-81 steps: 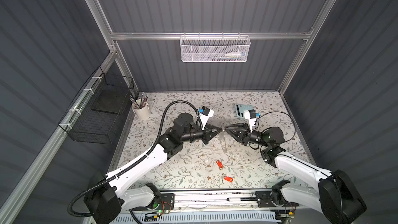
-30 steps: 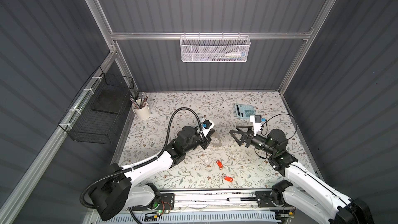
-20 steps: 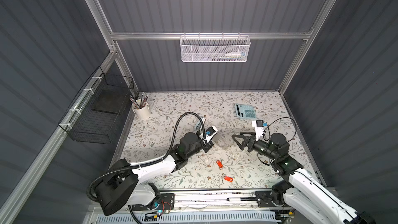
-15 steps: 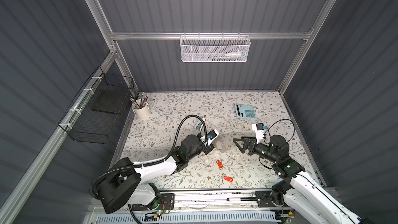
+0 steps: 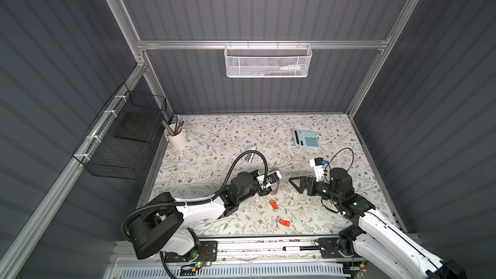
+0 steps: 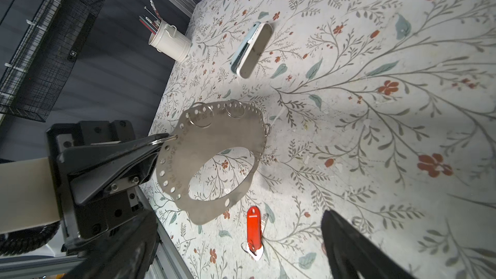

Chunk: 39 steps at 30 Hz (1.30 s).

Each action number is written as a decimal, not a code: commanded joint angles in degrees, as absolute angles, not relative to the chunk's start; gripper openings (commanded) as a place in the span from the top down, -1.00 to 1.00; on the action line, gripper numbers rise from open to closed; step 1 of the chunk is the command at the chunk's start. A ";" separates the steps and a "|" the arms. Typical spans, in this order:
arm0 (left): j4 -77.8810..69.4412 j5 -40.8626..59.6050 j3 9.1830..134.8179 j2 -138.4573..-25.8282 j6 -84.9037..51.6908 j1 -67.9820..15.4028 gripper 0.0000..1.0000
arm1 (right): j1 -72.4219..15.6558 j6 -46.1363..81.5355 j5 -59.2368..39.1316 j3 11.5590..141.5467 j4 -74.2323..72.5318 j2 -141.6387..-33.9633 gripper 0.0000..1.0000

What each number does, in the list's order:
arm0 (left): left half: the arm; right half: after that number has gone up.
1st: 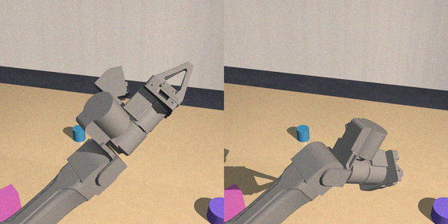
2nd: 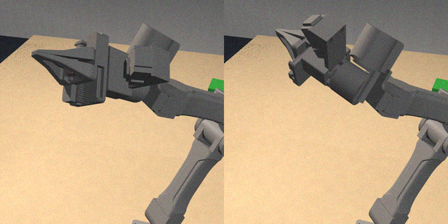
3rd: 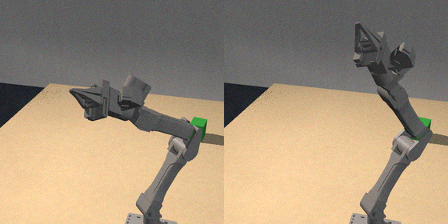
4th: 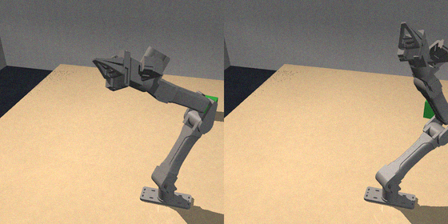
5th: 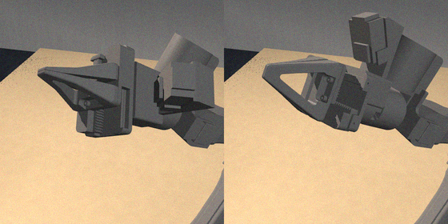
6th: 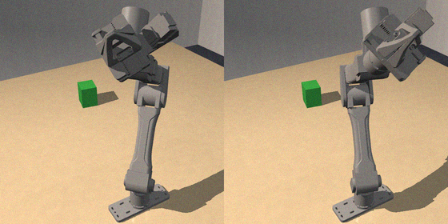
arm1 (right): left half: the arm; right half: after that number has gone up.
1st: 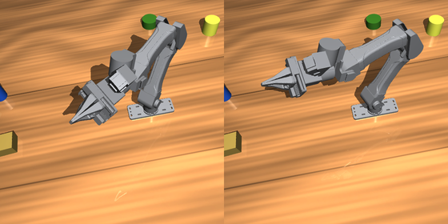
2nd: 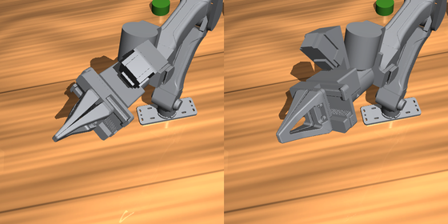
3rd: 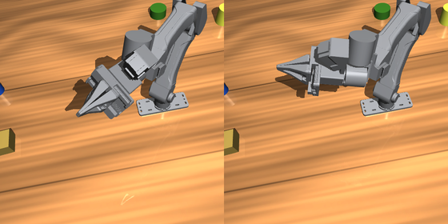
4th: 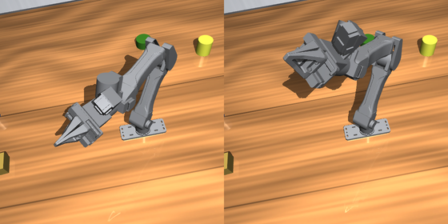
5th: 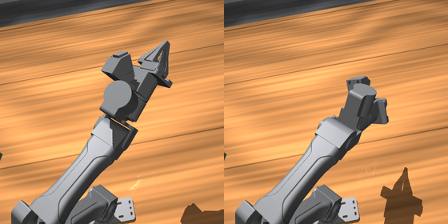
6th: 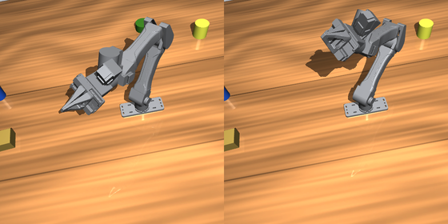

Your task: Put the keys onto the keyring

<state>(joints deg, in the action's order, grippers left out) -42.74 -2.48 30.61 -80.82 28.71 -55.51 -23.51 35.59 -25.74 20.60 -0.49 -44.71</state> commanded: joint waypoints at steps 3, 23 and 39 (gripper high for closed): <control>-38.16 -5.62 32.07 -82.46 32.40 -56.51 1.00 | -23.29 34.90 -27.36 22.23 -2.08 -47.79 -0.92; -39.28 -9.10 33.39 -82.03 25.59 -57.06 1.00 | -23.33 32.96 -29.18 22.50 -2.35 -50.32 -0.78; -18.37 -21.08 35.16 -67.01 0.39 -53.00 1.00 | -38.09 29.68 -14.06 26.65 10.23 -56.43 -0.21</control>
